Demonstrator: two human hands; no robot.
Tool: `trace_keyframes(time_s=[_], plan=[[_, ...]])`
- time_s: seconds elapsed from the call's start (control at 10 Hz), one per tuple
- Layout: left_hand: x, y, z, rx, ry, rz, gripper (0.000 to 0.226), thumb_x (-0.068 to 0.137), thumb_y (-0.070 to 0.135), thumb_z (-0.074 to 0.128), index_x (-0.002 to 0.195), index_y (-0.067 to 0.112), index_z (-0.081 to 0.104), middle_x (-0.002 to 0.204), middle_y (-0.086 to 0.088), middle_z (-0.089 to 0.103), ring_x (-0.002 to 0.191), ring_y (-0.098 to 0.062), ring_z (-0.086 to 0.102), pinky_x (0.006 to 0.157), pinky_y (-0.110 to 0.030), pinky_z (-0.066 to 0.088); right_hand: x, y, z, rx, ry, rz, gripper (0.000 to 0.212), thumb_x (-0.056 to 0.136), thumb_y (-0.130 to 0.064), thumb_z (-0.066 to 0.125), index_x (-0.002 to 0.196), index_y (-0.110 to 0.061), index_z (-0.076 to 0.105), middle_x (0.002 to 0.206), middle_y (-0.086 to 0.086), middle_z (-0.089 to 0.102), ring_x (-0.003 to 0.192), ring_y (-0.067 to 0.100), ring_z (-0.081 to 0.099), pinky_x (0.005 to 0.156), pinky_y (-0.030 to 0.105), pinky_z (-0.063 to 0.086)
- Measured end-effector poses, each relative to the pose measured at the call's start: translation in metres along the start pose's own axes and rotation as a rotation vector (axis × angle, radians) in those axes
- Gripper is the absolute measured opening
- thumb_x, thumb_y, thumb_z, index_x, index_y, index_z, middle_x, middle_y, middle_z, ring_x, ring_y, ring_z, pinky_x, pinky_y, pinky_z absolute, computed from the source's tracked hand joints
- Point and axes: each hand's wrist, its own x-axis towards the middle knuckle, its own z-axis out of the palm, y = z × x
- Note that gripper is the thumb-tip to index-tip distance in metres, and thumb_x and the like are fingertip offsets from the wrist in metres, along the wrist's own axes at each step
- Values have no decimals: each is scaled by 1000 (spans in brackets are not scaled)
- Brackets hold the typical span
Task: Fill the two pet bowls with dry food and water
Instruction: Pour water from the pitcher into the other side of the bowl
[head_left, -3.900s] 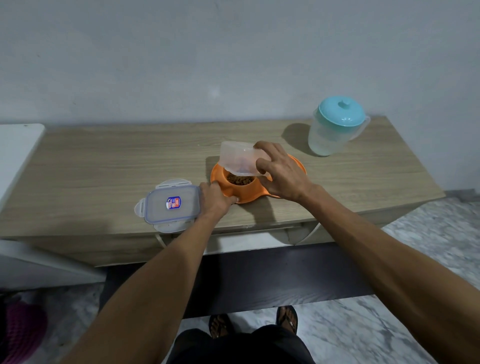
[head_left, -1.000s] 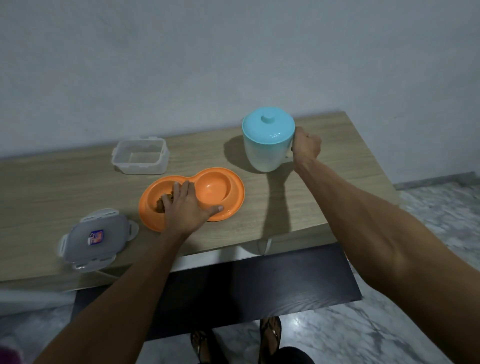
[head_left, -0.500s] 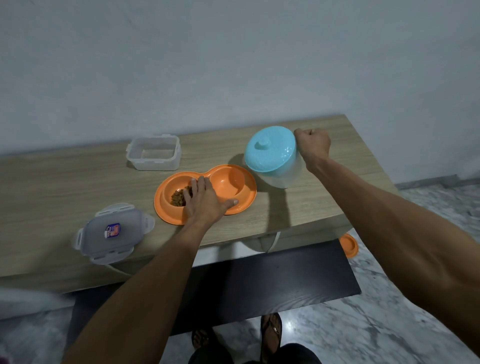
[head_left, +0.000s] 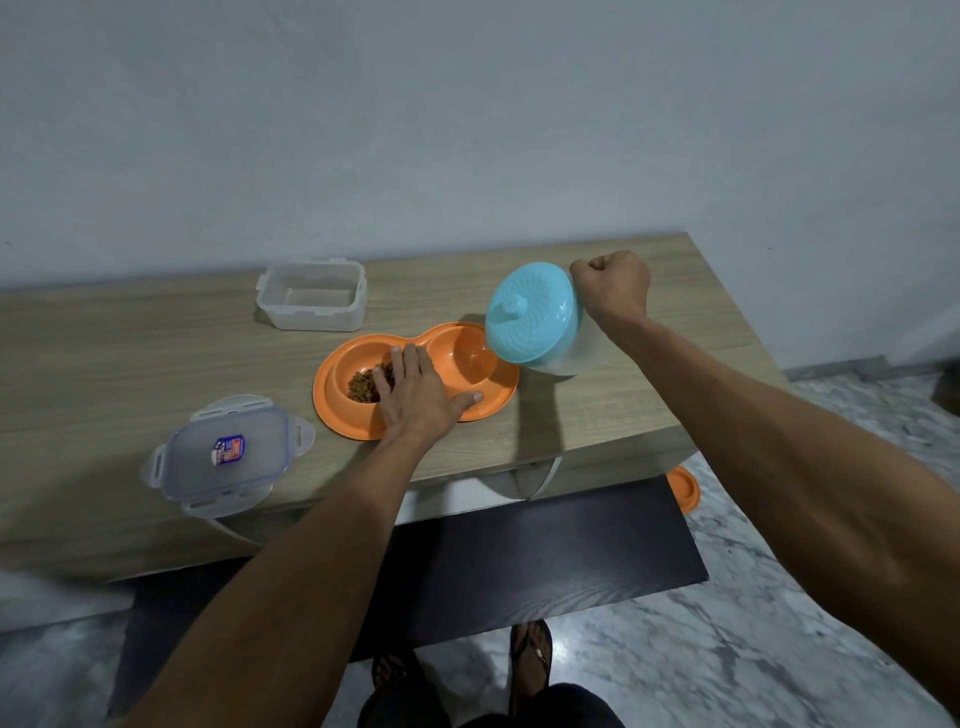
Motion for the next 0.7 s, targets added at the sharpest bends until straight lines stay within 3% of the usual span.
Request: trace_keyframes(time_s=[0.7], plan=[[2, -2, 3, 10, -5, 6, 112, 77, 75, 53, 154, 5, 10, 163, -11, 8, 151, -30, -3, 119, -55, 0, -7, -9, -1, -57, 19, -65, 44, 78, -16, 57, 40, -13, 35, 40, -1, 23, 44, 15, 27, 55, 29, 35]])
